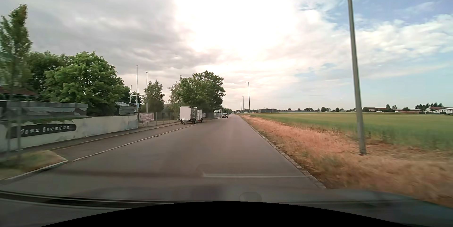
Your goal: Follow the waypoints while adhering to traffic rules and regulations
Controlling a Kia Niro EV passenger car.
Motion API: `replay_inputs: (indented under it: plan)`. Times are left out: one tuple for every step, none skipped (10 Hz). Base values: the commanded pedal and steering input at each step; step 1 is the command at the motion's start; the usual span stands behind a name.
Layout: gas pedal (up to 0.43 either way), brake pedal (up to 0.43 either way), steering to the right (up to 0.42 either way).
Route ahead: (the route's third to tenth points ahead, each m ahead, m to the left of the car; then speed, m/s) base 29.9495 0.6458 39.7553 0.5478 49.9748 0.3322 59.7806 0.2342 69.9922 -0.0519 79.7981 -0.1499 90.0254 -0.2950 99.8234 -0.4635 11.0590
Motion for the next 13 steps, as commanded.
replay_inputs:
  plan:
    - [0.26,0.0,0.0]
    - [0.26,0.0,0.0]
    - [0.26,0.0,0.0]
    - [0.26,0.0,0.0]
    - [0.26,0.0,0.0]
    - [0.26,0.0,0.0]
    - [0.26,0.0,0.0]
    - [0.26,0.0,0.0]
    - [0.248,0.0,0.0]
    - [0.248,0.0,0.001]
    - [0.248,0.0,0.001]
    - [0.248,0.0,0.001]
    - [0.248,0.0,0.0]
